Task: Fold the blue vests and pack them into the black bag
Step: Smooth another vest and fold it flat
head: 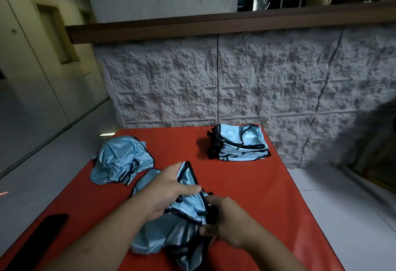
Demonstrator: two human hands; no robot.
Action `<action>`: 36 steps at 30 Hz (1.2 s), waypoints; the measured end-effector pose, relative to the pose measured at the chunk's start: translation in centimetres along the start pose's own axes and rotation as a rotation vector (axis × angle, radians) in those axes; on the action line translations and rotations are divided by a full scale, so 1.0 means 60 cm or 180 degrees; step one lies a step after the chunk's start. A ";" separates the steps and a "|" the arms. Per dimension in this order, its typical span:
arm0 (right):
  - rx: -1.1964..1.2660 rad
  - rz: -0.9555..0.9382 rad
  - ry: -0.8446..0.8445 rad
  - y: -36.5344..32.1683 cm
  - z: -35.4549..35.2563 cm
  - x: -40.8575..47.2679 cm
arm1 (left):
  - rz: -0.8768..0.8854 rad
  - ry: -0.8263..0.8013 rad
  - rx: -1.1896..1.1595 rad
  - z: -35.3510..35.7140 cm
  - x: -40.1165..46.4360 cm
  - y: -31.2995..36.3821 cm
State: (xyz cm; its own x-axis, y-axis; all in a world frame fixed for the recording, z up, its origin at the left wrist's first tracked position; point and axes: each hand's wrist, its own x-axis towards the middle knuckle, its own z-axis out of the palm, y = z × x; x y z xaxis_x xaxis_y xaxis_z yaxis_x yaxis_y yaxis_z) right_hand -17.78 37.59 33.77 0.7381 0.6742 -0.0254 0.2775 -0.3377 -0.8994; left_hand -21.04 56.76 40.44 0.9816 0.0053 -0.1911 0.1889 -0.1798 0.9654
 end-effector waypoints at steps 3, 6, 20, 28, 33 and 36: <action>-0.0390 0.0063 0.0292 0.000 -0.035 -0.008 | -0.0107 -0.0162 0.1083 -0.027 -0.001 0.028; -0.0801 0.0297 0.1499 0.015 -0.065 -0.006 | -0.0089 0.0032 0.2465 -0.063 0.010 0.052; -0.1387 0.1335 0.2400 0.041 -0.102 0.010 | 0.0478 0.2437 0.2268 -0.140 0.016 0.082; 0.0159 0.0864 0.2559 0.050 -0.149 -0.015 | 0.0593 0.2806 0.2067 -0.180 0.009 0.083; 0.1218 0.0752 0.2560 0.037 -0.191 -0.033 | 0.0575 0.2780 0.0901 -0.205 0.016 0.064; 0.1310 0.0712 0.2369 0.007 -0.211 -0.049 | 0.0446 0.2660 0.0493 -0.206 0.012 0.059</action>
State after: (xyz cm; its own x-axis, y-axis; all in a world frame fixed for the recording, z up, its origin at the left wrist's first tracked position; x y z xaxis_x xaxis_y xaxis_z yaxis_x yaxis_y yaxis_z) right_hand -12.05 27.15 38.96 0.9978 -0.0310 -0.0579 -0.0594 -0.0501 -0.9970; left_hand -19.29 68.26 45.90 0.7065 0.6844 0.1801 0.1179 -0.3647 0.9236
